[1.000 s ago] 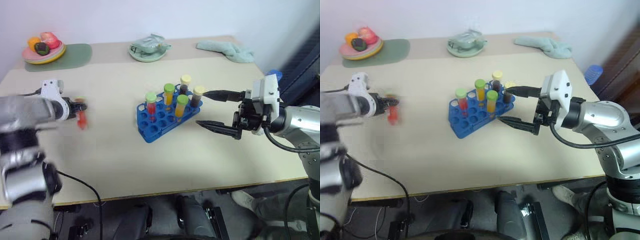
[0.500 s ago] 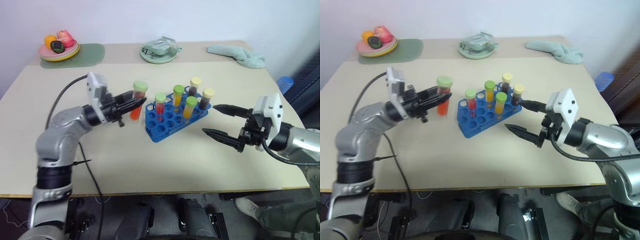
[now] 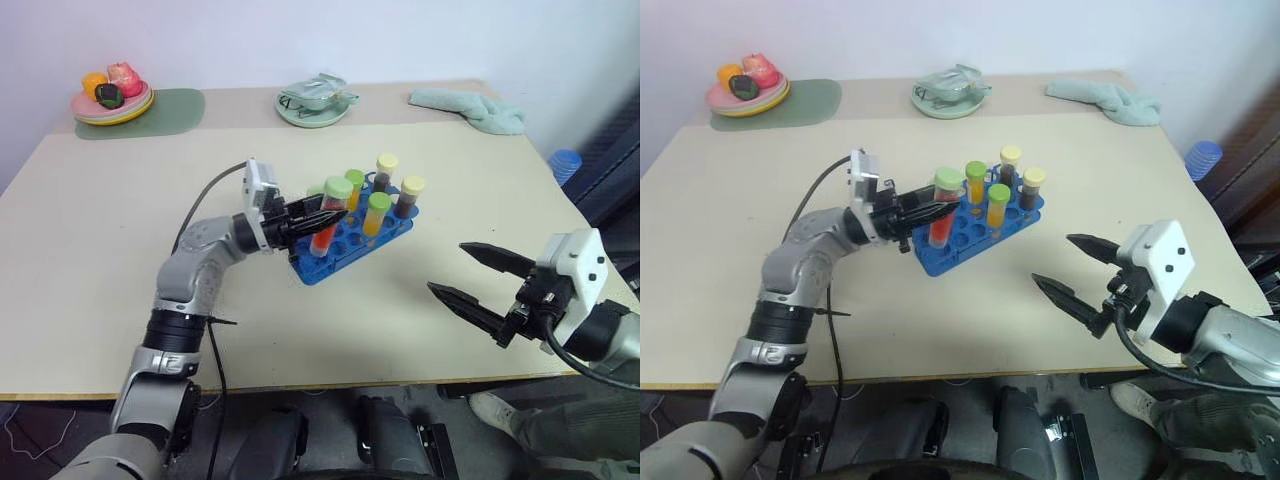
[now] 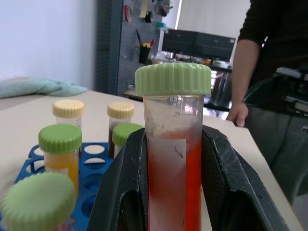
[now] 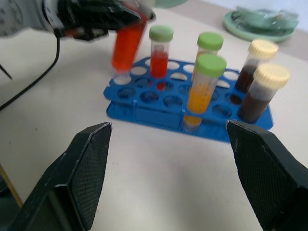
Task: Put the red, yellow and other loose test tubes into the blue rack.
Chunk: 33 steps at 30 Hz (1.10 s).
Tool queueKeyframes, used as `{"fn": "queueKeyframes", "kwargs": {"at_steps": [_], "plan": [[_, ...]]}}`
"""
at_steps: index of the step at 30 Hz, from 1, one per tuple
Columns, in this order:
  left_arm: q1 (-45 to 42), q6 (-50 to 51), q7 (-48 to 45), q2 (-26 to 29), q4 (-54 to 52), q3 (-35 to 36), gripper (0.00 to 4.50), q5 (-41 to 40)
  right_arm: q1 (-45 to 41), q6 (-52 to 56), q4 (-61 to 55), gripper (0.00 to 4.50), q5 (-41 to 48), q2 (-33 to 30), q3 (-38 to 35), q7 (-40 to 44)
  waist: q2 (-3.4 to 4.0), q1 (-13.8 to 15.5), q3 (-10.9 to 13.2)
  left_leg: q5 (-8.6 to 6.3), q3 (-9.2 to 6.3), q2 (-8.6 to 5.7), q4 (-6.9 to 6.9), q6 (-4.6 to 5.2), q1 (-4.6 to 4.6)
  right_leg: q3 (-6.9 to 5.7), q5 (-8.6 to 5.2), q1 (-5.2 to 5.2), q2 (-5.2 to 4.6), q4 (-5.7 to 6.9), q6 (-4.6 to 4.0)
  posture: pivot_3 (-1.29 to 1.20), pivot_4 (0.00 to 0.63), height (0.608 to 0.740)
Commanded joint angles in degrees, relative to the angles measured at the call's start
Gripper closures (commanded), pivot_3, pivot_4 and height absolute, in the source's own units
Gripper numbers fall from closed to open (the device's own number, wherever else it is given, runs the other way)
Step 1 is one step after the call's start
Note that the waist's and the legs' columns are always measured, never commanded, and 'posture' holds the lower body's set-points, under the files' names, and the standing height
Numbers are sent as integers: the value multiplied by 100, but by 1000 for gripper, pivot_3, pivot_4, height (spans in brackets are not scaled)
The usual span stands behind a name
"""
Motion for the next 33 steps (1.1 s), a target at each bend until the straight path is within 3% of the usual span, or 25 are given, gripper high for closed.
{"fn": "queueKeyframes", "kwargs": {"at_steps": [1, 12, 33], "plan": [[-125, -430, 165, -90, -61, -62, 3375, 240, 22, -10, -230, 597, 164, -57, -166, -259, 0, -12, 0, 0, 0, 0, 0, 0, 1, 0, 0, 0, 1, -1, 0, 0, 150, 740], [403, -85, 1070, -230, -1000, -164, 3375, 335, 150, -119, -398, 597, 293, -49, -60, -627, 0, -6, 0, -1, 1, 1, -1, 2, 1, 4, -1, 0, 1, -1, 2, 0, 150, 740], [448, -598, 1252, -550, -392, -519, 3375, 743, 500, -378, -501, 597, 136, -17, 63, -558, 0, -2, 0, -2, 2, 0, -1, 3, 2, 2, -2, 2, 2, -2, 4, 0, 150, 740]]}}
